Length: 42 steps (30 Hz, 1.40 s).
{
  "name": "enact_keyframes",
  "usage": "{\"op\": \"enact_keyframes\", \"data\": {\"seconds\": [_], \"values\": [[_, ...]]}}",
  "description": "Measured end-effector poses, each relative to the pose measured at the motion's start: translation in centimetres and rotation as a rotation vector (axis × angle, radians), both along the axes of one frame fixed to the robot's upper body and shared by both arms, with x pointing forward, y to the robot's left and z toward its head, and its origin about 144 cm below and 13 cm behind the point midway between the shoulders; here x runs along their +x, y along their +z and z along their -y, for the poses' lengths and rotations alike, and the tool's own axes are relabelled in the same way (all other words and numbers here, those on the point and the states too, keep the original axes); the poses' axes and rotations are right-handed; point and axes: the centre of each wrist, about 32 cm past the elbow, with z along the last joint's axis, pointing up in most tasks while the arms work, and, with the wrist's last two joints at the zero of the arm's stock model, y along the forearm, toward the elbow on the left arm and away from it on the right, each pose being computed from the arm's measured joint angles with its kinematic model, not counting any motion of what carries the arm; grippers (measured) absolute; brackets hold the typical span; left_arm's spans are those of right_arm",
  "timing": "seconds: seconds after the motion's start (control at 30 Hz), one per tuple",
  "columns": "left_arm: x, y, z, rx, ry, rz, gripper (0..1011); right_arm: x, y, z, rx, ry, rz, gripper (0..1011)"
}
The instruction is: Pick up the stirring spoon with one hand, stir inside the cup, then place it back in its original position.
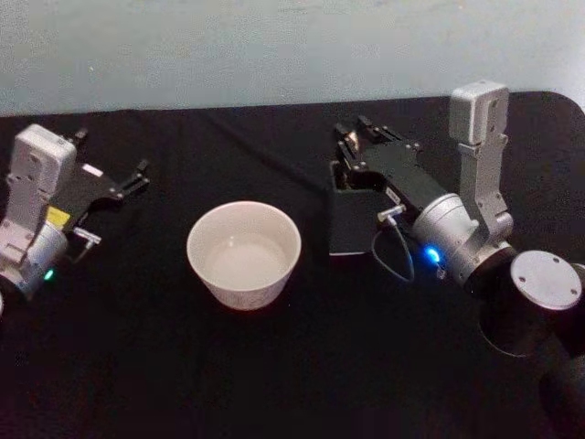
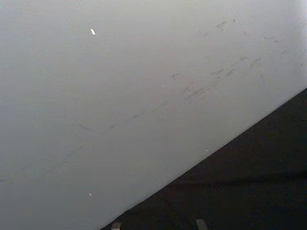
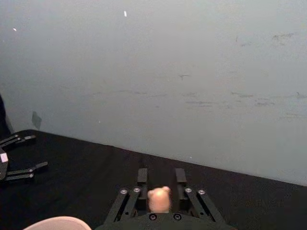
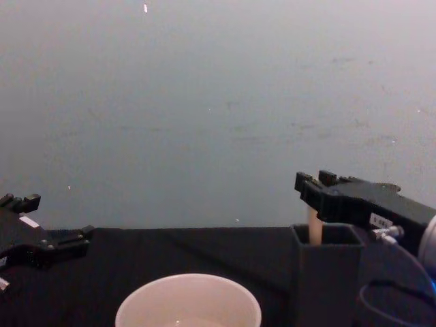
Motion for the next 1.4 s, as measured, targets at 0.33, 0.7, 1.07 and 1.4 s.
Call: {"op": "enact_keyframes", "data": {"seconds": [0.33, 0.7, 1.07, 1.4], "values": [[0.0, 0.0, 0.0, 0.0, 0.0, 0.0, 1001, 0.0, 0.0, 0.0, 0.001, 0.0, -0.001, 626], [0.0, 0.0, 0.0, 0.0, 0.0, 0.0, 1001, 0.0, 0.0, 0.0, 0.002, 0.001, -0.001, 955], [0.0, 0.0, 0.0, 0.0, 0.0, 0.0, 1001, 0.0, 0.9, 0.4, 0.047, 0.009, 0.019, 1002], [0.0, 0.0, 0.0, 0.0, 0.0, 0.0, 1001, 1.0, 3.0, 2.6, 0.117, -0.123, 0.1, 1002]]}}
